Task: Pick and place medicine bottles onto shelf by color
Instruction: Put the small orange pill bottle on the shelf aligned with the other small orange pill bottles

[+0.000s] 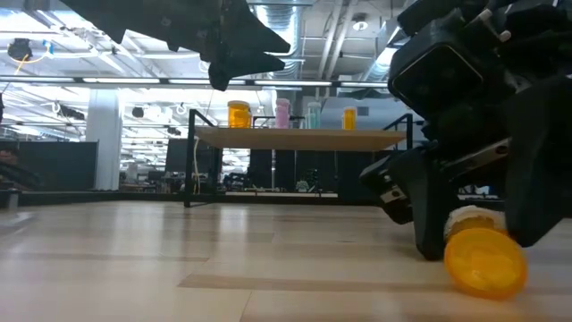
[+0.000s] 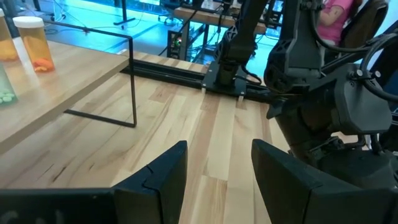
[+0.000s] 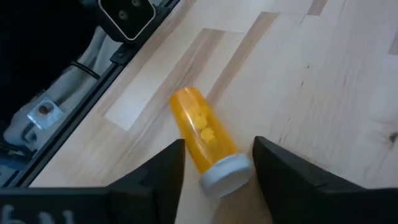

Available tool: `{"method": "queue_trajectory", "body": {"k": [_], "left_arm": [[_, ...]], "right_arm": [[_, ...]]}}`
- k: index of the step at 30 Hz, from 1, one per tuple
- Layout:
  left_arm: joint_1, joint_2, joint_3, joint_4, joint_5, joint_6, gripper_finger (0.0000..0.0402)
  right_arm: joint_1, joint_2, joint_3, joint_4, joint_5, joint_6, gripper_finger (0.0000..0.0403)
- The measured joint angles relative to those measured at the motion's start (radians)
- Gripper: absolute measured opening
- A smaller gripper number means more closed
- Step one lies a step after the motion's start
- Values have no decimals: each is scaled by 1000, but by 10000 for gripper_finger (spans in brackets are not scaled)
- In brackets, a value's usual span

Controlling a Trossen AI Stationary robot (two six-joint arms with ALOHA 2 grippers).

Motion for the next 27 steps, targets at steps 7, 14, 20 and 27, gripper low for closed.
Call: {"method": "queue_trajectory", "body": {"k": [7, 14, 20, 27], "left_arm": [[0, 0, 0, 0, 0, 0, 167], [0, 0, 0, 0, 0, 0, 167], [0, 0, 0, 1, 0, -7, 167], [0, 0, 0, 7, 26, -9, 167]], "right_arm": [[0, -1, 1, -30, 5, 15, 170], [-1, 0, 0, -27, 5, 16, 164], [-16, -24, -4, -57, -4, 38, 159], [-37, -153, -9, -219, -3, 39, 145]]}}
